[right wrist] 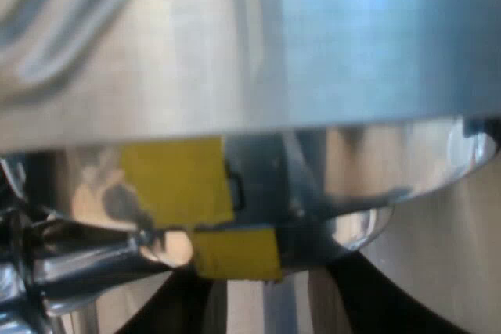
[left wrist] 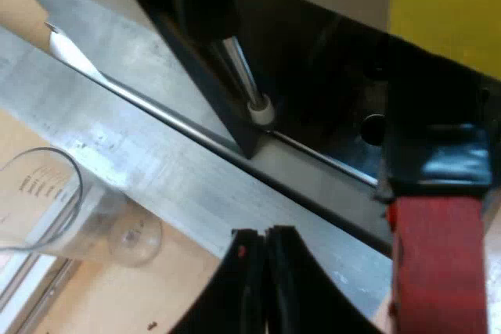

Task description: Put the handle in the coffee machine

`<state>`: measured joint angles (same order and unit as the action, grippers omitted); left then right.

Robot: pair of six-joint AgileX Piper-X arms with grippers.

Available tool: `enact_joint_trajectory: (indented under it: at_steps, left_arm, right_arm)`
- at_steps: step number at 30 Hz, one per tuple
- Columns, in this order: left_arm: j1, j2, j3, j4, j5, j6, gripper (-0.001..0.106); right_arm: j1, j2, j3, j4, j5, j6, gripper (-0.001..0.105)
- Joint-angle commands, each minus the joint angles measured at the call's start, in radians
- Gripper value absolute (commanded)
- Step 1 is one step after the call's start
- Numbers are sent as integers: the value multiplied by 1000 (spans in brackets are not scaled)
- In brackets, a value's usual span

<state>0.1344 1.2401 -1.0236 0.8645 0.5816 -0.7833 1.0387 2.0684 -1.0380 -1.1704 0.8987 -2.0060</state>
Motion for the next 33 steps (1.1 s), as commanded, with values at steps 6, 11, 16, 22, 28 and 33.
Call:
enact_joint_trajectory:
  at_steps: [6, 11, 16, 22, 28, 33]
  left_arm:
    - [-20, 32, -6, -72, -31, -5, 1]
    - [-23, 71, -6, -35, -40, -5, 1]
    - [-23, 80, -6, 22, -33, -5, 1]
    - [-35, 80, -6, 114, 25, -3, 1]
    - [-68, 80, -6, 176, 46, -3, 1]
    - [-95, 80, -6, 235, 46, -13, 1]
  right_arm:
    - [3, -158, -29, -71, -43, -17, 28]
    - [3, -158, -29, -71, -43, -17, 28]
    - [3, -158, -29, -71, -43, -17, 28]
    - [3, -158, -29, -71, -43, -17, 28]
    - [3, -158, -29, -71, -43, -17, 28]
    - [3, -158, -29, -71, -43, -17, 28]
